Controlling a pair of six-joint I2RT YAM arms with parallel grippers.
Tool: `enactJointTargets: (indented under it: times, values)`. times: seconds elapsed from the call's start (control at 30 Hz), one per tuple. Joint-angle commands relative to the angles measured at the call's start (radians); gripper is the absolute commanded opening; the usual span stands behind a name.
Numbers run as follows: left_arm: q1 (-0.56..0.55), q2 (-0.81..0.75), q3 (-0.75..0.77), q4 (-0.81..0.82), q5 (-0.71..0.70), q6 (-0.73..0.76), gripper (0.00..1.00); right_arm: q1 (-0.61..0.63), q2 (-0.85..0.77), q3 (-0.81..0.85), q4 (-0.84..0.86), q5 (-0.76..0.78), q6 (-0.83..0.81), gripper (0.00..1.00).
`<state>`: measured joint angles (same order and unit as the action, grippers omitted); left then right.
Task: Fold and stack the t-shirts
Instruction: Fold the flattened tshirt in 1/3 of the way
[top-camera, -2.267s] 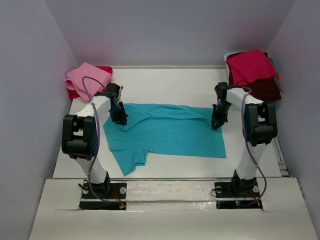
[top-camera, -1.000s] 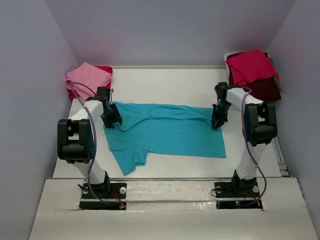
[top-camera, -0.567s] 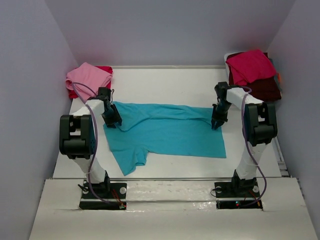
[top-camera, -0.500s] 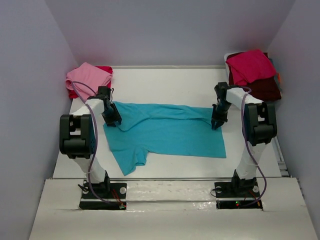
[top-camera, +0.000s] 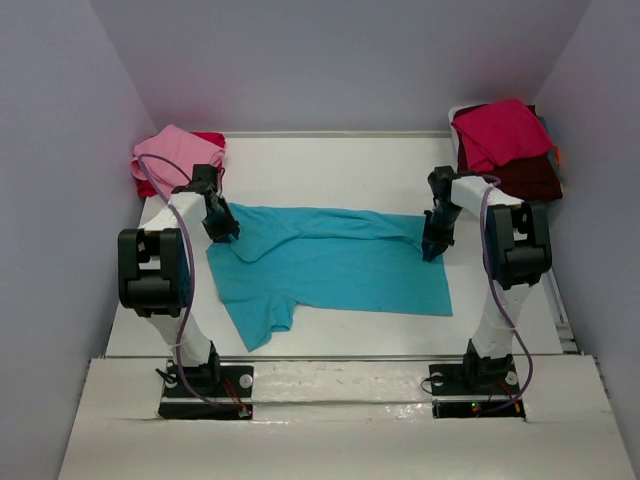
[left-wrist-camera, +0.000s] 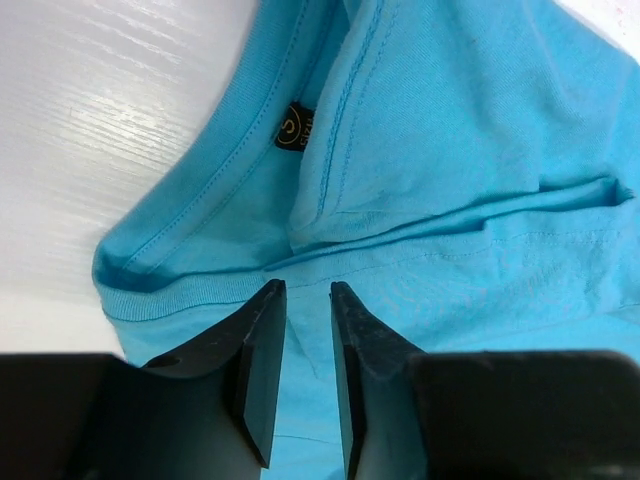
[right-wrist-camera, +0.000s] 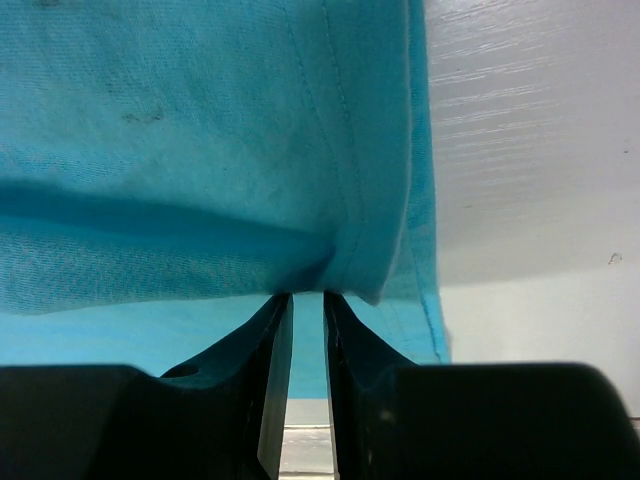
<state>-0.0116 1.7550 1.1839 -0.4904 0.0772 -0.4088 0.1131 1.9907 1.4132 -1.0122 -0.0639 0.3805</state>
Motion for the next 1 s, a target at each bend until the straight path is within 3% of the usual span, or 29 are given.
enactJointTargets:
  times: [0.0, 0.7, 0.97]
  values:
    - [0.005, -0.003, 0.016, -0.016, -0.022, 0.007, 0.45, 0.010, 0.003, 0.040, 0.009, -0.001, -0.012, 0.24]
    - [0.015, -0.035, -0.076, 0.015, 0.004, 0.004, 0.47, 0.010, 0.000, 0.023, 0.017, -0.002, -0.011, 0.24]
    - [0.015, -0.019, -0.084, 0.041, 0.024, 0.007, 0.40, 0.010, -0.004, 0.021, 0.014, 0.001, -0.011, 0.24]
